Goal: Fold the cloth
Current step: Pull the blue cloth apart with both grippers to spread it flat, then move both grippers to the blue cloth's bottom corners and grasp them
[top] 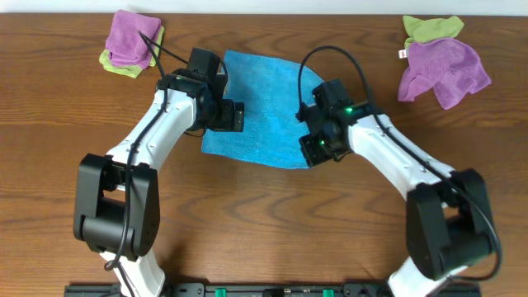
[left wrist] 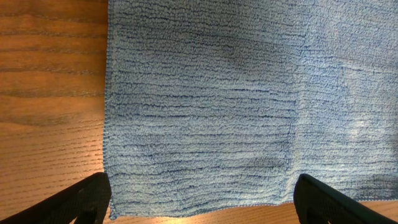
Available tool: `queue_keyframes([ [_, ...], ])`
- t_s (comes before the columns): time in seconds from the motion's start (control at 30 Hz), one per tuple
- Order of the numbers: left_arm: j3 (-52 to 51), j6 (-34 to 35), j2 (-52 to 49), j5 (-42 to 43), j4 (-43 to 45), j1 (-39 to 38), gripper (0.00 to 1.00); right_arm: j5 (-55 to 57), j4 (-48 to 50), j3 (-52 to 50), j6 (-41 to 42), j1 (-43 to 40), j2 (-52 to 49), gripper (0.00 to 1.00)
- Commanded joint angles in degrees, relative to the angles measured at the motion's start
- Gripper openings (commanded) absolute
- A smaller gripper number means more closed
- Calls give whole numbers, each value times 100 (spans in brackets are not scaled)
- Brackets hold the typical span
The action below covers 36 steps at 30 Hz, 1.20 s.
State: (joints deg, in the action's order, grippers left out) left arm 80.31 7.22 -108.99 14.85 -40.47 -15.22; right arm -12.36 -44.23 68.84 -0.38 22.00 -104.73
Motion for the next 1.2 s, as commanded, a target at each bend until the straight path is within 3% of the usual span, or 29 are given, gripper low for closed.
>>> queue_keyframes([
  [0.0,9,-105,-39,2,-13,-13,95,13,83,37,98,98,-175,2],
  [0.57,9,-212,-39,13,-2,114,95,127,203,4,101,101,-697,2],
  [0.87,9,-214,-39,286,-195,332,95,1051,-407,-31,232,66,-730,1],
  [1.17,9,-214,-39,428,-389,356,95,1274,-704,-31,232,-299,-730,1],
])
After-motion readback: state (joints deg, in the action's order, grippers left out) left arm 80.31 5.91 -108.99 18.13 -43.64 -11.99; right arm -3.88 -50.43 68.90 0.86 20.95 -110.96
